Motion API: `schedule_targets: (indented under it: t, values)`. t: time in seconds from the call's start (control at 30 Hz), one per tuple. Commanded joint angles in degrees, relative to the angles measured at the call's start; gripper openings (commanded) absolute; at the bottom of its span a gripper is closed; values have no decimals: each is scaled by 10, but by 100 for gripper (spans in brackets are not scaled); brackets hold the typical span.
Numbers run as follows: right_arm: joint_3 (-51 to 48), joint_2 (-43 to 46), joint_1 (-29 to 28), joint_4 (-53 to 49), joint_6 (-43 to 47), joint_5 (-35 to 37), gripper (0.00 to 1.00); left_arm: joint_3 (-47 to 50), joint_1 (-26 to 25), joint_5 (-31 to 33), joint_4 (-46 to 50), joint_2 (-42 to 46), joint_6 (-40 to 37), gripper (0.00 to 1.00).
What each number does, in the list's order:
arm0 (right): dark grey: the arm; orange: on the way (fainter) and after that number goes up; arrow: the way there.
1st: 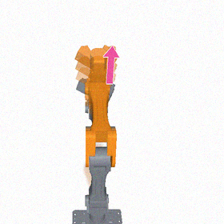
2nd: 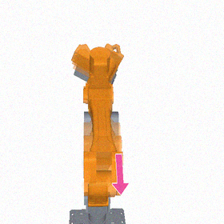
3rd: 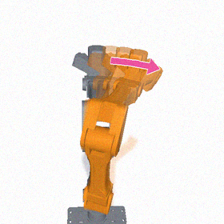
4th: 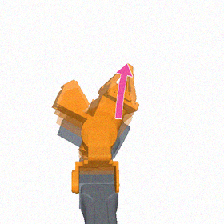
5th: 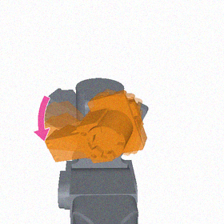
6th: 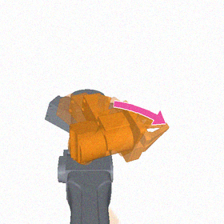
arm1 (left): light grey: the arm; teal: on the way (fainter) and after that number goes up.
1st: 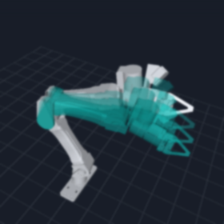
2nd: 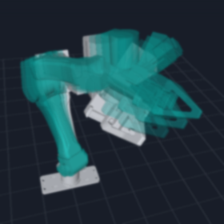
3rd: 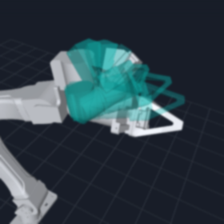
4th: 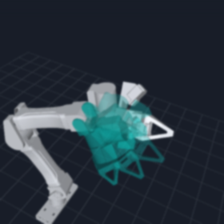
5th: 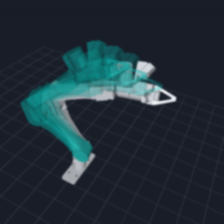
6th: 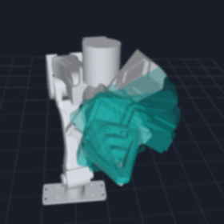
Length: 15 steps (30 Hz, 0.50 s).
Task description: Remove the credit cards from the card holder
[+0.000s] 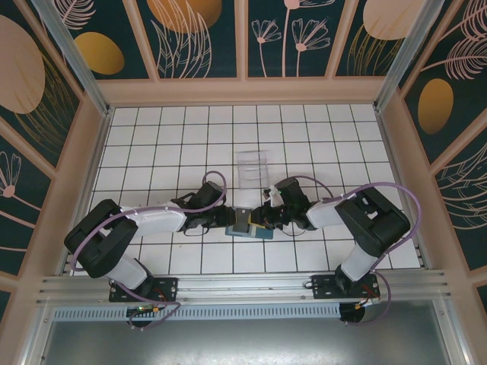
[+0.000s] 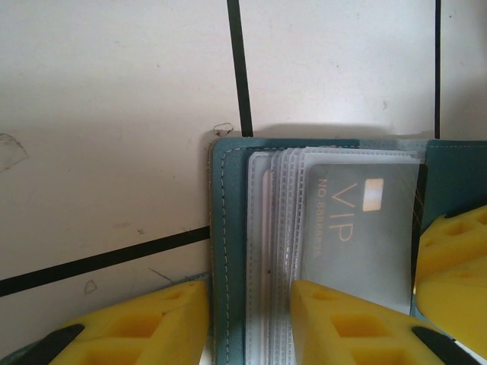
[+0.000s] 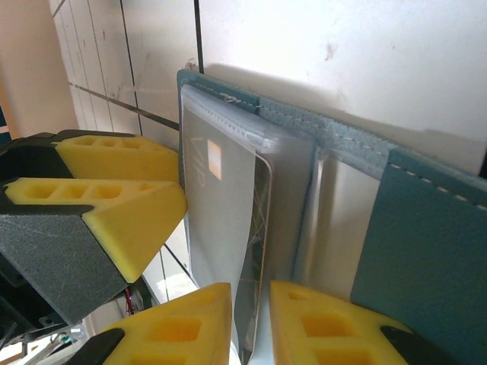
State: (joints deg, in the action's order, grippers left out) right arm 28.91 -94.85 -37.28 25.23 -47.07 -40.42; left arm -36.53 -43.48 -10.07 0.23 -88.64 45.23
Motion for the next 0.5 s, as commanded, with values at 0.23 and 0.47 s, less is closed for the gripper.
schedule_targets:
  t: [0.23, 0.47]
  values:
    - [-10, -16, -14, 77, -37, -16, 18, 22, 2, 12, 48, -31, 0, 36]
    - [-15, -3, -24, 80, -43, -8, 16, 22, 2, 13, 51, -43, 0, 36]
